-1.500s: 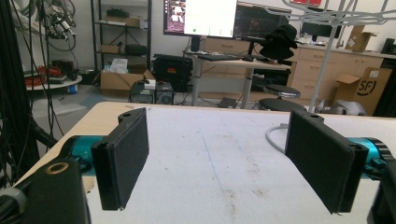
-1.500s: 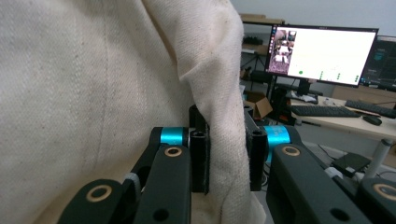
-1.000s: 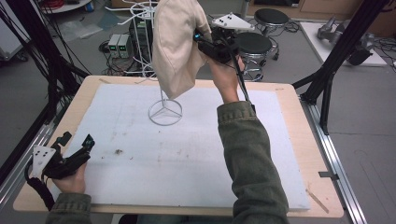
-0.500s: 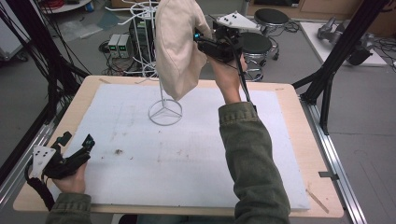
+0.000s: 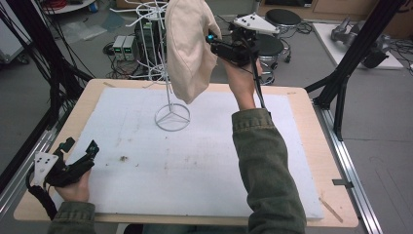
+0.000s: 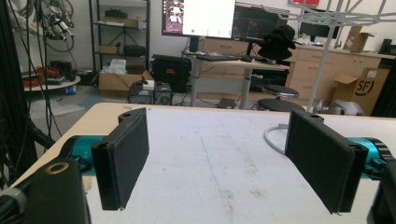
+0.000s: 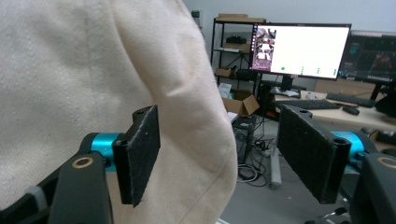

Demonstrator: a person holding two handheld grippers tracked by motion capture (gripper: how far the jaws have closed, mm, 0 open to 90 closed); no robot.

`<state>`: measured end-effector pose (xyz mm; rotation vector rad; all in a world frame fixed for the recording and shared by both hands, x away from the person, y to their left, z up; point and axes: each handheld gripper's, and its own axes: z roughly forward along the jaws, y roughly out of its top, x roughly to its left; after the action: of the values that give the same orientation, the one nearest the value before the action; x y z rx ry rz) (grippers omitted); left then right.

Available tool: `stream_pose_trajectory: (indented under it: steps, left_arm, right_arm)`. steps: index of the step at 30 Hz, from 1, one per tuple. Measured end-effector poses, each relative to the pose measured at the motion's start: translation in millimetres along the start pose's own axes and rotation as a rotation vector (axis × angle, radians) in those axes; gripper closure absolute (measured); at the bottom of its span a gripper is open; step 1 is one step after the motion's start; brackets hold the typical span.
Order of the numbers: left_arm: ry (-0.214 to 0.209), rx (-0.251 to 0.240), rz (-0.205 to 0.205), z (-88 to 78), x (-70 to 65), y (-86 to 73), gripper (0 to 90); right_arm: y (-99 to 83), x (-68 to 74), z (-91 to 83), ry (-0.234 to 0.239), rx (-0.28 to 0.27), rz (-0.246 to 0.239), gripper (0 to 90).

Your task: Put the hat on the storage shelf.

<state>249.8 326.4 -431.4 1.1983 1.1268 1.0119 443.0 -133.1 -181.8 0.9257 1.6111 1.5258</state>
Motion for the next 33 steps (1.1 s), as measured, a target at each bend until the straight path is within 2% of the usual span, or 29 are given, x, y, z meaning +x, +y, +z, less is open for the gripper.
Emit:
stream_pose_trajectory:
  steps: [5, 10, 12, 13, 14, 16, 18, 20, 22, 27, 33]
  left_arm:
    - [0.0, -0.001, 0.0, -0.1, -0.5, 0.3, 22.0]
    - [-0.001, -0.002, -0.002, 0.3, -0.6, 0.2, 22.0]
    - [-0.001, -0.002, -0.002, 0.6, -0.7, 0.1, 21.9]
    - [-0.002, 0.001, 0.0, 0.9, -0.9, 0.0, 22.0]
    - [-0.003, 0.001, 0.001, 1.3, -1.2, 0.0, 22.0]
    - [-0.007, 0.0, 0.0, 1.9, -2.3, 0.0, 22.0]
    - [-0.01, 0.005, 0.006, 1.9, -2.5, 0.1, 22.0]
    - [-0.01, 0.002, 0.003, 2.2, -3.5, 0.0, 22.0]
    - [-0.011, 0.003, 0.008, 1.9, -3.6, 0.2, 22.0]
    - [-0.008, 0.003, 0.007, 1.9, -4.0, 0.2, 22.0]
    - [-0.013, 0.007, 0.004, 2.1, -5.6, -0.1, 22.0]
  right_arm:
    - [-6.5, -7.3, -6.8, -0.041, -0.032, 0.033, 21.0]
    - [-16.3, -12.4, -15.3, -0.059, -0.069, 0.085, 11.6]
    - [-22.4, -11.2, -21.1, -0.071, -0.089, 0.072, 11.2]
    - [-24.6, -9.8, -24.4, -0.089, -0.076, 0.058, 8.8]
    - [-25.8, -9.4, -26.2, -0.084, -0.072, 0.056, 8.8]
    - [-30.9, -7.4, -33.6, -0.061, -0.105, 0.057, 8.8]
    - [-34.5, -4.6, -39.5, -0.064, -0.083, 0.038, 8.8]
    - [-37.3, -3.4, -42.2, -0.058, -0.091, 0.031, 8.9]
    - [-44.6, -0.8, -52.4, -0.076, -0.062, 0.012, 8.9]
    - [-57.0, -0.4, -74.9, -0.096, -0.027, 0.002, 8.9]
    - [-65.9, -4.5, -92.8, -0.108, -0.002, -0.004, 8.9]
